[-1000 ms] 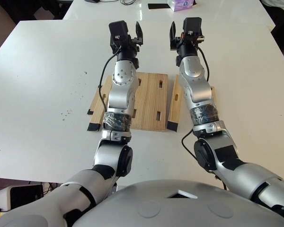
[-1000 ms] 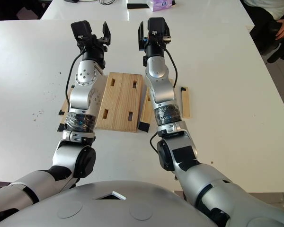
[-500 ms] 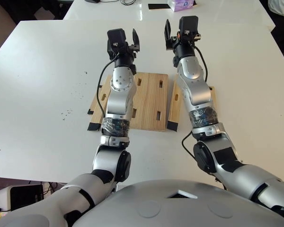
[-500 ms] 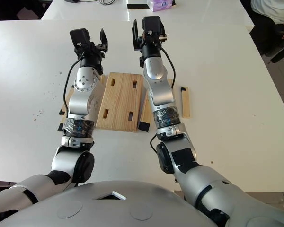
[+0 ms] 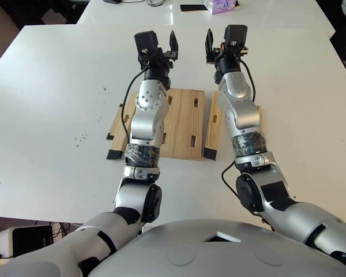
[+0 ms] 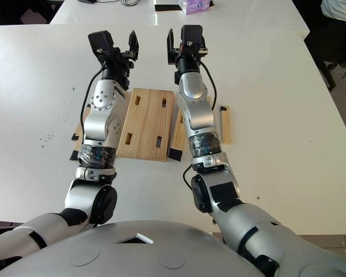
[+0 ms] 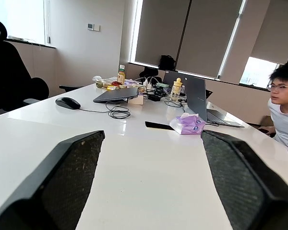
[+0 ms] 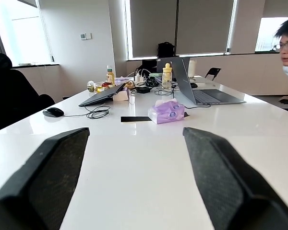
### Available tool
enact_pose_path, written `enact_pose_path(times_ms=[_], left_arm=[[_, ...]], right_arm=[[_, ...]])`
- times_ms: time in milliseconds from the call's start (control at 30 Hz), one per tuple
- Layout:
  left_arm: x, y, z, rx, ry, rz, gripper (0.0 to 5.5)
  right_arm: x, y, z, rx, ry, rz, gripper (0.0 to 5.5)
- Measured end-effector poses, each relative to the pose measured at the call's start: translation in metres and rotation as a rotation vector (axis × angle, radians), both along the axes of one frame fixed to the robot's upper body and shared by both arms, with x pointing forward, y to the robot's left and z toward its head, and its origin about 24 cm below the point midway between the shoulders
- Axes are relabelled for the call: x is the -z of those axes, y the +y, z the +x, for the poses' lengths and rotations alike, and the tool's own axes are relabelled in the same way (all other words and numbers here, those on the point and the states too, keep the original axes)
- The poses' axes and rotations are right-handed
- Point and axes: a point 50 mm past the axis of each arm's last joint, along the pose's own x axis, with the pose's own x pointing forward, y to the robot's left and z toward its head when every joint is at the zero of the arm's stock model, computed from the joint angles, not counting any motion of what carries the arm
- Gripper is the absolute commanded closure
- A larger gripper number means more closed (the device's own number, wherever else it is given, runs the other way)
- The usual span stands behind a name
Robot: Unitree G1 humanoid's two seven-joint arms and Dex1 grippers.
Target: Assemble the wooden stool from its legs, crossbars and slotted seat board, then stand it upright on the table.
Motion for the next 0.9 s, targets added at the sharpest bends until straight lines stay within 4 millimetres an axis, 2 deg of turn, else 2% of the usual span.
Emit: enact_pose_path(times_ms=[400, 567, 700, 800, 867, 900], left_arm=[[0.005, 0.012, 0.003, -0.053, 0.02, 0.05, 1.76], [0.003, 0.009, 0.003, 0.005, 0.017, 0.076, 1.76], [-0.005, 0.007, -0.002, 0.086, -0.009, 0.089, 1.76], [0.0, 0.019, -0.009, 0.159, 0.033, 0.087, 1.76], [0.003, 0.034, -0.013, 0.19, 0.065, 0.085, 1.76], [0.005, 0.051, -0.018, 0.214, 0.09, 0.091, 1.76]], right_arm=[[-0.004, 0.004, -0.001, 0.014, -0.034, -0.041, 1.87], [-0.004, 0.003, -0.001, 0.007, -0.033, -0.033, 1.87], [-0.004, -0.006, 0.001, 0.039, -0.029, -0.024, 1.87], [-0.005, -0.008, 0.002, 0.045, -0.032, -0.029, 1.87], [-0.005, -0.01, 0.002, 0.049, -0.033, -0.033, 1.87], [-0.005, -0.01, 0.002, 0.046, -0.031, -0.032, 1.87]])
